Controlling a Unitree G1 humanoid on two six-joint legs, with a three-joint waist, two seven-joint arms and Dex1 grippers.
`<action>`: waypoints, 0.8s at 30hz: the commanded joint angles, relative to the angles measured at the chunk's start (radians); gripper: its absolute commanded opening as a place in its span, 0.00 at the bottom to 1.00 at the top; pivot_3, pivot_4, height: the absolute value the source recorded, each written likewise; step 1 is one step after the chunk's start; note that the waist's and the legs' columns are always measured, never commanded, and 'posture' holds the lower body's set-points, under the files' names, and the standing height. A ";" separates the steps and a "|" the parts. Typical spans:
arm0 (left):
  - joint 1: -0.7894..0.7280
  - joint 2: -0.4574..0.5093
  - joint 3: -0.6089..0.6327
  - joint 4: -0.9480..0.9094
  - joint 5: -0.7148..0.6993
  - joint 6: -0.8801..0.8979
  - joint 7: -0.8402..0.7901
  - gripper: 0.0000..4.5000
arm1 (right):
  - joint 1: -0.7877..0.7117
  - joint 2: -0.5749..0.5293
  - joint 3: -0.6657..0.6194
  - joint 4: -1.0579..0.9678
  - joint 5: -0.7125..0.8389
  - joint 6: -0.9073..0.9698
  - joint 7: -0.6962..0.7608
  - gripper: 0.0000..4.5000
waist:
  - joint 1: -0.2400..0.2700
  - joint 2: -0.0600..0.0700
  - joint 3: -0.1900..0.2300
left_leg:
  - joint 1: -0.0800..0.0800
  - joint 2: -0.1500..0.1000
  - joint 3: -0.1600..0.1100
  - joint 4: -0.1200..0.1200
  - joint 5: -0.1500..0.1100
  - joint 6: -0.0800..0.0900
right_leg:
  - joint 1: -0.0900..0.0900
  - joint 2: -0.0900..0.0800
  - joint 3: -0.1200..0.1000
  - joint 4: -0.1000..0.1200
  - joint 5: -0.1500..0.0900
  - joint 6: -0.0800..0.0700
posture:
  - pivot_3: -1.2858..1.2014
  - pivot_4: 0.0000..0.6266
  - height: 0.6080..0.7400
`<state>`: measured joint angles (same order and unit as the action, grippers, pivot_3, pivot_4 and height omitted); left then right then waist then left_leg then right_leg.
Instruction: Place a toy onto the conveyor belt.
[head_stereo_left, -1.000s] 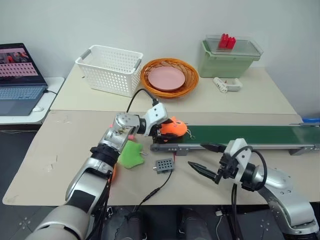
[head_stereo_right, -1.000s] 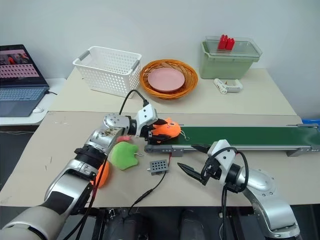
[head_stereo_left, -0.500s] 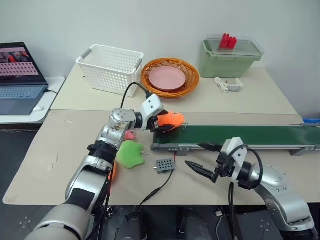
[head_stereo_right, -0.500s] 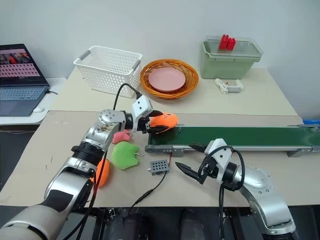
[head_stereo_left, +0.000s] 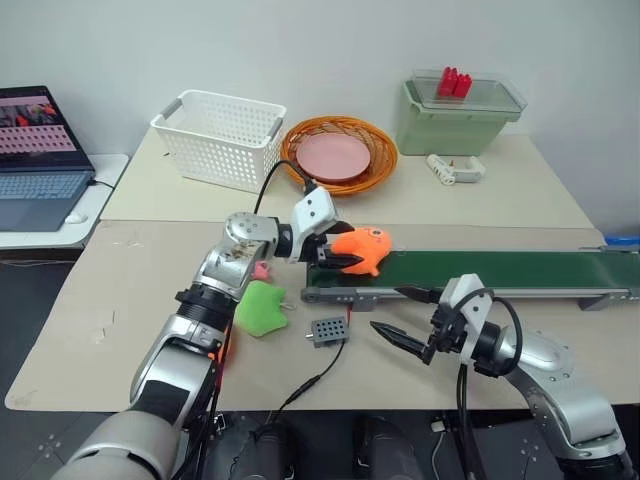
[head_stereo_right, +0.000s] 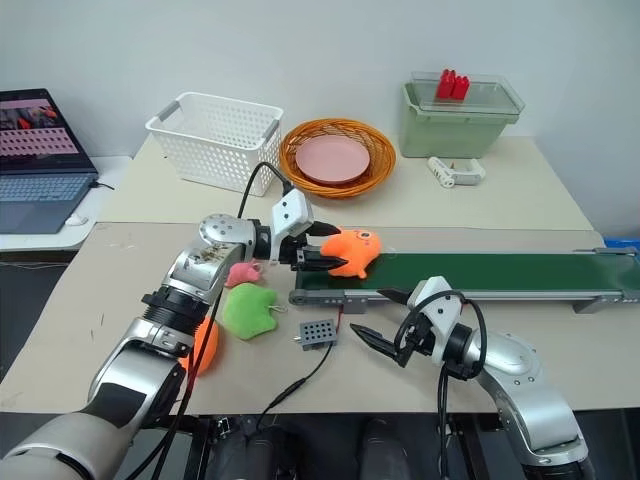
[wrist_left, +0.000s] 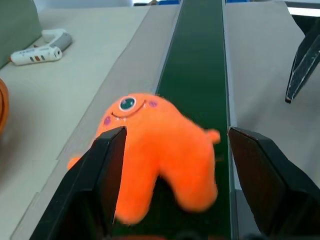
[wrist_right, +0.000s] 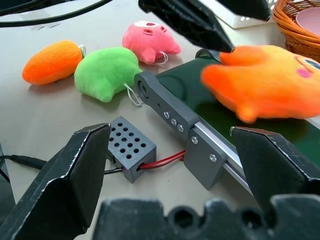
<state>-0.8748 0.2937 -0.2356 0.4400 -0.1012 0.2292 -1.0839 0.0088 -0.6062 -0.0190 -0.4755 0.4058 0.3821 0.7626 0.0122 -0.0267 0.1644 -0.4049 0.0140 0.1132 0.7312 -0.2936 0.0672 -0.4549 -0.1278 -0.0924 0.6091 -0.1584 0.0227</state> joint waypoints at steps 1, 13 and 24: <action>-0.022 0.008 0.018 -0.043 -0.015 0.008 -0.001 0.97 | -0.002 0.003 -0.018 -0.023 0.004 -0.021 -0.006 1.00 | 0.000 0.000 0.000 | 0.000 0.000 0.000 0.000 0.000 0.000 | 0.000 0.000 0.000 0.000 0.000 0.000 | 0.52 0.24 1.00; 0.017 0.060 0.382 -0.170 -0.150 0.212 0.374 0.99 | -0.002 0.004 -0.020 -0.032 0.001 -0.007 -0.029 1.00 | -0.003 0.000 0.000 | 0.000 0.000 0.000 0.000 0.001 -0.001 | 0.000 0.000 0.000 0.000 0.000 0.000 | 0.52 0.24 1.00; 0.403 0.164 0.840 -0.406 -0.193 0.309 0.817 0.99 | -0.162 0.105 -0.082 0.076 -0.066 -0.028 -0.222 1.00 | -0.014 0.000 0.000 | 0.002 0.001 0.000 0.000 0.002 -0.004 | 0.000 0.000 0.001 0.001 0.001 0.000 | 0.52 0.24 1.00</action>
<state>-0.4702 0.4285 0.5496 0.0955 -0.2779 0.5495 -0.3136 -0.1336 -0.5112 -0.0759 -0.3878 0.3400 0.3792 0.5594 -0.0021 -0.0269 0.1644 -0.4030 0.0150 0.1127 0.7309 -0.2913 0.0627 -0.4548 -0.1280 -0.0917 0.6106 -0.1576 0.0226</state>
